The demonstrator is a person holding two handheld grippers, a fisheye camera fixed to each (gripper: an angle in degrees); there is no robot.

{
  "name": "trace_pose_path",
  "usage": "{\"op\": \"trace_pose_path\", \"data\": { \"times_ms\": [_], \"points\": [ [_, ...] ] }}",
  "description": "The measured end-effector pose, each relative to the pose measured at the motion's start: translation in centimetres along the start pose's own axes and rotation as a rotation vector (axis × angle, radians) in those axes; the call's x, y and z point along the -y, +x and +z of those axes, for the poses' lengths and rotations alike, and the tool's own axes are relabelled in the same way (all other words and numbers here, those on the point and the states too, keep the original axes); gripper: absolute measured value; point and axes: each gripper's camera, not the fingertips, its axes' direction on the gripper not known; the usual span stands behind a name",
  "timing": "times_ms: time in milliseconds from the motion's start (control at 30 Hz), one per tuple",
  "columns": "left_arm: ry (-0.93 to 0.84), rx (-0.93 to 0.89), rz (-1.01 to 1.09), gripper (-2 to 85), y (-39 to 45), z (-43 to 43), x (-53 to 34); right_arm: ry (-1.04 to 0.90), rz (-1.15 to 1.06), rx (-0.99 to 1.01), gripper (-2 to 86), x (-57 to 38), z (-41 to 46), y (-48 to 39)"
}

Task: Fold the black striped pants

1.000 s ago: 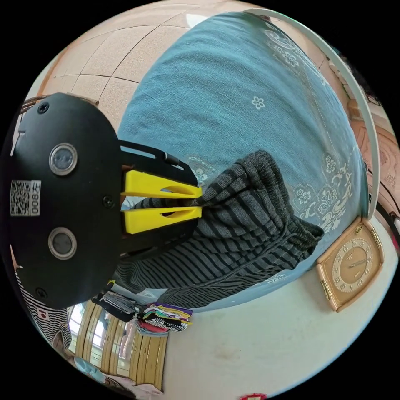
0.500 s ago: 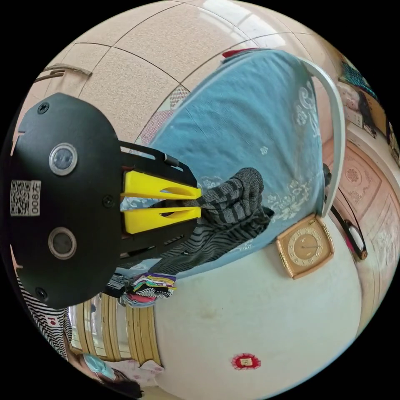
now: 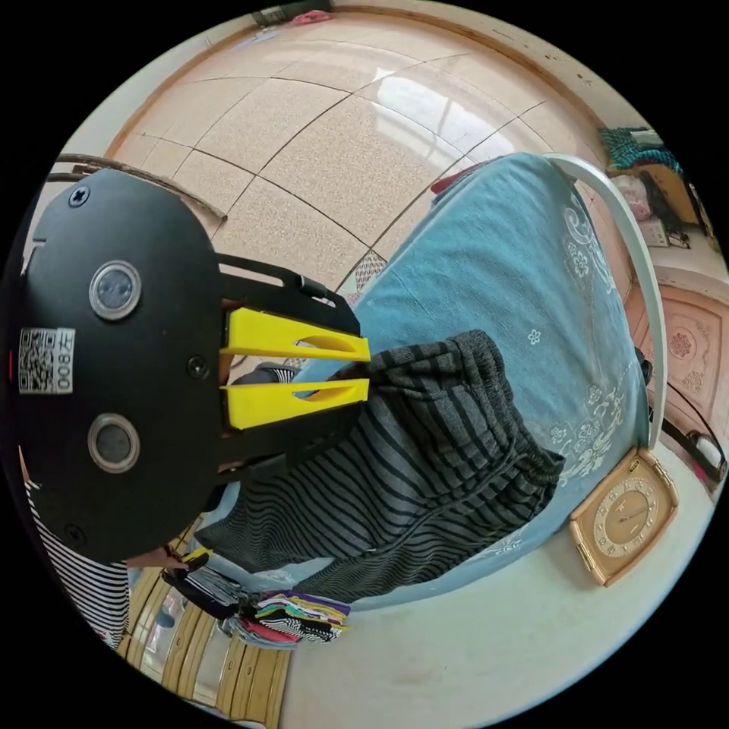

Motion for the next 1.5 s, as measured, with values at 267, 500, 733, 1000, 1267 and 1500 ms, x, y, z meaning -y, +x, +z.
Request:
{"op": "trace_pose_path", "data": {
  "times_ms": [267, 500, 733, 1000, 1267, 1500],
  "points": [
    [0.056, -0.188, 0.253, 4.3, 6.5, 1.5, -3.6, 0.155, 0.208, 0.242, 13.0, -8.0, 1.0, 10.3],
    [-0.011, -0.31, 0.371, 6.7, 12.2, 4.5, -5.7, 0.184, 0.415, 0.601, 13.6, -11.3, 5.9, 16.5],
    [-0.125, -0.225, 0.515, 5.2, 21.4, 9.2, -6.1, 0.205, 0.373, 0.651, 5.2, -9.9, 5.2, 16.6],
    [-0.168, -0.168, 0.539, 3.5, 26.5, 11.9, -6.7, 0.163, 0.152, 0.434, 3.3, -6.1, -0.5, 17.2],
    [-0.124, -0.206, 0.583, 4.0, 32.6, 11.8, -5.5, 0.236, 0.358, 0.53, 5.6, -6.8, 2.3, 19.4],
    [-0.097, -0.171, 0.751, 6.6, 42.7, 13.3, -2.4, 0.297, -0.04, 0.414, 8.2, 3.6, -1.2, 5.8]
  ]
}}
